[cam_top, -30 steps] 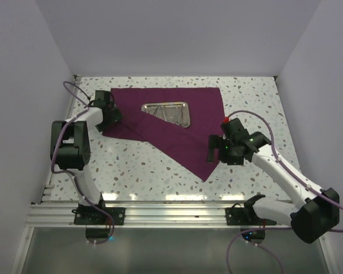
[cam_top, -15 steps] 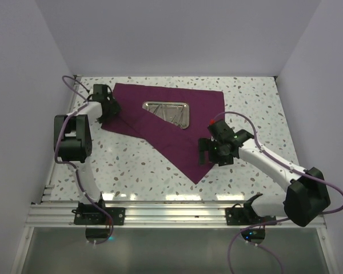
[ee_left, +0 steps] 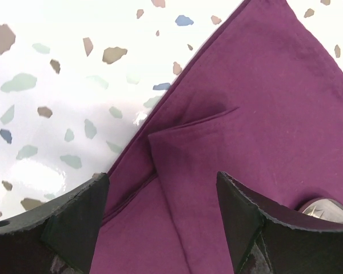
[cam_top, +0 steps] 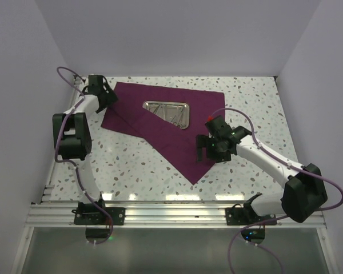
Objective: Open and lay out the surgical kit
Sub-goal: Open the surgical kit at the center of the board.
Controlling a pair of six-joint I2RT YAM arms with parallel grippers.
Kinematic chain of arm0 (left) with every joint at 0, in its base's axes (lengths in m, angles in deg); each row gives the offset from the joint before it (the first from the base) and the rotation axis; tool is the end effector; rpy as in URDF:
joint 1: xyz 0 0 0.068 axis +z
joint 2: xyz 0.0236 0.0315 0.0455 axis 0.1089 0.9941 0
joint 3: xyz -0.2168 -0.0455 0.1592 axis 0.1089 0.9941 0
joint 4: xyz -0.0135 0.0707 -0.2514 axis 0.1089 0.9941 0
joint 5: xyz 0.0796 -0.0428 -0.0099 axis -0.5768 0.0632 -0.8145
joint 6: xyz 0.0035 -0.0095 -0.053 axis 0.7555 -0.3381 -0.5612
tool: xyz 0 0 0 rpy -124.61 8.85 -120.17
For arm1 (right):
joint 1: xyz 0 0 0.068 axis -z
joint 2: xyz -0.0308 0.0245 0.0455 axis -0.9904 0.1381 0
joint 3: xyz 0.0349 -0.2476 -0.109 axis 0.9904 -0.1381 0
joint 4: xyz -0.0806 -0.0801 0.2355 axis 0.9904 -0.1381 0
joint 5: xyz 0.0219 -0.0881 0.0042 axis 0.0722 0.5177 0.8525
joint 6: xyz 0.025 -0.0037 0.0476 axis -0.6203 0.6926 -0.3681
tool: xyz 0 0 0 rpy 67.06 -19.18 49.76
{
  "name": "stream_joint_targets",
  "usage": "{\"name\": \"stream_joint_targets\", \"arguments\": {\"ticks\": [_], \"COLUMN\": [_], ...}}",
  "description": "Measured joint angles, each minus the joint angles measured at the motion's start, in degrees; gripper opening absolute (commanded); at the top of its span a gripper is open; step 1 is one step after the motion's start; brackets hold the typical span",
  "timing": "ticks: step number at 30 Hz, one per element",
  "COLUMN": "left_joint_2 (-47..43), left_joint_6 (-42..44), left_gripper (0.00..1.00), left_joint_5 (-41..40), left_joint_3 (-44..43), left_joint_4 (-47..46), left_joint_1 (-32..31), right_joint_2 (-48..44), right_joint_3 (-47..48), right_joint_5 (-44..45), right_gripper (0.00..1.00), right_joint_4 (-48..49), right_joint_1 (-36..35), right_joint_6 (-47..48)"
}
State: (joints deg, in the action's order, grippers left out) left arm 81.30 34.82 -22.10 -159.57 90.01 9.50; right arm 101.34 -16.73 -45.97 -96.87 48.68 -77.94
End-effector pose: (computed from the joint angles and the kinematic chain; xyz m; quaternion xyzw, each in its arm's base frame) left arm 0.4607 0.0307 0.1937 -0.3207 0.8724 -0.0393 0.3669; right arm 0.2123 0.1405 0.2392 -0.0118 0.9789 0.1157 0.1682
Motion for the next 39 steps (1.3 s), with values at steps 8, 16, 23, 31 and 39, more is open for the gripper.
{"name": "stream_joint_targets", "arguments": {"ticks": [8,16,23,31,39], "left_joint_2": [4.7,5.8,8.3,9.7,9.8], "left_joint_6": [0.9,0.9,0.8,0.1,-0.7], "left_gripper": [0.76,0.70,0.65,0.68,0.67], "left_joint_5": [1.2,1.8,2.6,3.9,4.3], "left_joint_3": [-1.3,-2.2,-6.0,-9.9,-10.4], "left_joint_4": [-0.1,-1.4,-1.4,-1.0,-1.0], "left_joint_1": [0.0,0.1,0.1,0.1,0.1], "right_joint_2": [1.4,2.4,2.9,3.7,4.9], "right_joint_3": [0.2,0.3,0.6,1.3,1.4], "right_joint_5": [1.2,1.3,1.5,1.7,1.7], "right_gripper": [0.93,0.91,0.89,0.89,0.89], "right_joint_4": [-0.1,-0.1,-0.2,-0.1,0.0], "right_joint_1": [0.0,-0.1,-0.1,-0.1,-0.1], "right_joint_6": [0.0,0.0,0.0,0.0,0.0]}}
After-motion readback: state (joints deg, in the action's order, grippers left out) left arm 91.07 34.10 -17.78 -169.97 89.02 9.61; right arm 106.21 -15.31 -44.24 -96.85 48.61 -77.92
